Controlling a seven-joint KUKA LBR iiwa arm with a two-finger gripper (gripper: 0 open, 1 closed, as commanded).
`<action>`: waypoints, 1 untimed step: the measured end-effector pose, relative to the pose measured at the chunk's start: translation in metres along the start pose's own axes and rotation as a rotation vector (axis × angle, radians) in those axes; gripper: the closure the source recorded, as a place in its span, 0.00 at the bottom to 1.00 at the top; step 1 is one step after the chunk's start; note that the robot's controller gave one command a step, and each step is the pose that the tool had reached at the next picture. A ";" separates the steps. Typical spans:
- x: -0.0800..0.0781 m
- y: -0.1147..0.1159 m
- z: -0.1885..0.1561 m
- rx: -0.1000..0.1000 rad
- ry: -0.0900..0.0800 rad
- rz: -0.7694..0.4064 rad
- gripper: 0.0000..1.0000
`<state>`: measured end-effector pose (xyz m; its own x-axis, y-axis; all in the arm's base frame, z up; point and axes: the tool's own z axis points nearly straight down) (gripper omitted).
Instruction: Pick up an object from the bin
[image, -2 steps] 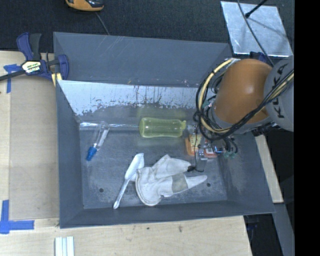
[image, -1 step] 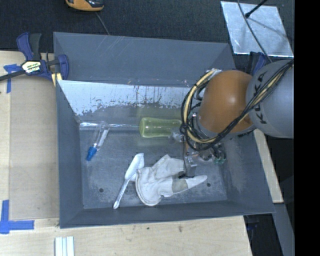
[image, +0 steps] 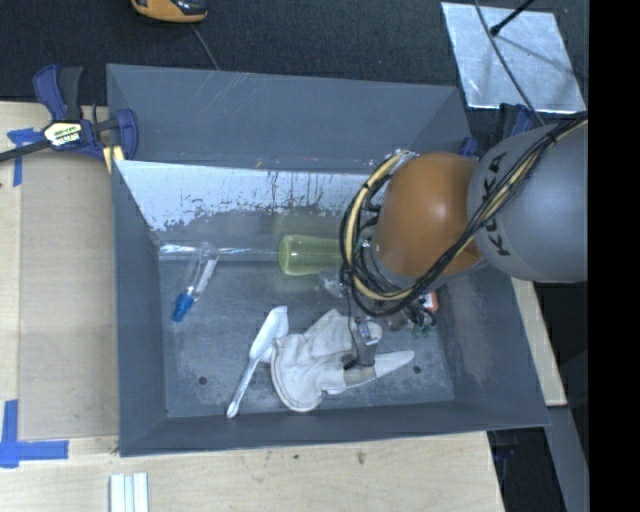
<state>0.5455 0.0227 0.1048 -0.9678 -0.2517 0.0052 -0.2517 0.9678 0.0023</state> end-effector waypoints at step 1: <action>-0.005 -0.002 -0.030 0.003 -0.012 0.041 0.00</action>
Offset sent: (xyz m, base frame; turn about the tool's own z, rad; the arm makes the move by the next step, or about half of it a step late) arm 0.0006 0.0240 -0.0348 -0.2043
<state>0.5513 0.0220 0.1346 -0.9772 -0.2123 -0.0069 -0.2123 0.9772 -0.0004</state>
